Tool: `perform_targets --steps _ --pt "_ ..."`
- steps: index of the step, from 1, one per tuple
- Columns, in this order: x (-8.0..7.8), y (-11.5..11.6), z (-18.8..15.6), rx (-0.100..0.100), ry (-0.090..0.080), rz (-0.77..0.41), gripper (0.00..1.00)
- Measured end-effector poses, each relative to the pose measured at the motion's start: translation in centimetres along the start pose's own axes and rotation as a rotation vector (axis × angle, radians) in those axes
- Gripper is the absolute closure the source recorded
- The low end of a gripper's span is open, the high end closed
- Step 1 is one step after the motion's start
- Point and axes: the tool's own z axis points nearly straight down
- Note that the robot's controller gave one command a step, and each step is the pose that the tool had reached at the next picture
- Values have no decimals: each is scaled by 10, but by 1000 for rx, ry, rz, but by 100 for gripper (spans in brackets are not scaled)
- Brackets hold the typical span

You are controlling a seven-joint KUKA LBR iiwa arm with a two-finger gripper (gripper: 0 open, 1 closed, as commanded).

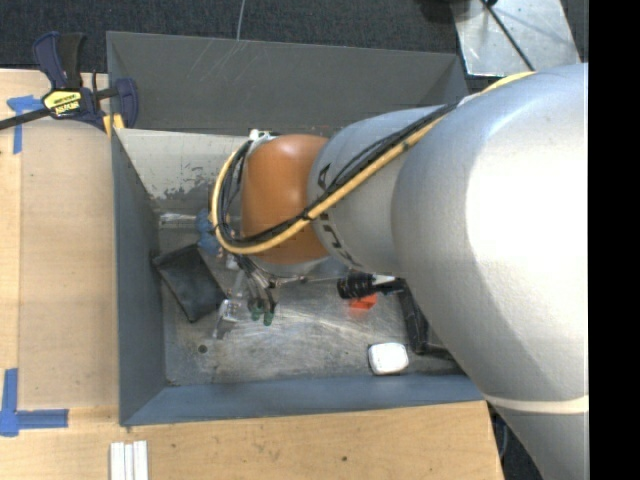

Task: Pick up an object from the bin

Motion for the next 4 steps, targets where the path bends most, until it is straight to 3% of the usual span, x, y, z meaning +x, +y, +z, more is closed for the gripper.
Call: perform_targets --steps 1,2,3,4 --pt "0 0 0 0 0 0 100" --pt "43 2 -37 0 0 -189 100" --pt "24 25 -27 -2 -4 -140 100" --pt "20 44 -112 -6 -9 -152 100"
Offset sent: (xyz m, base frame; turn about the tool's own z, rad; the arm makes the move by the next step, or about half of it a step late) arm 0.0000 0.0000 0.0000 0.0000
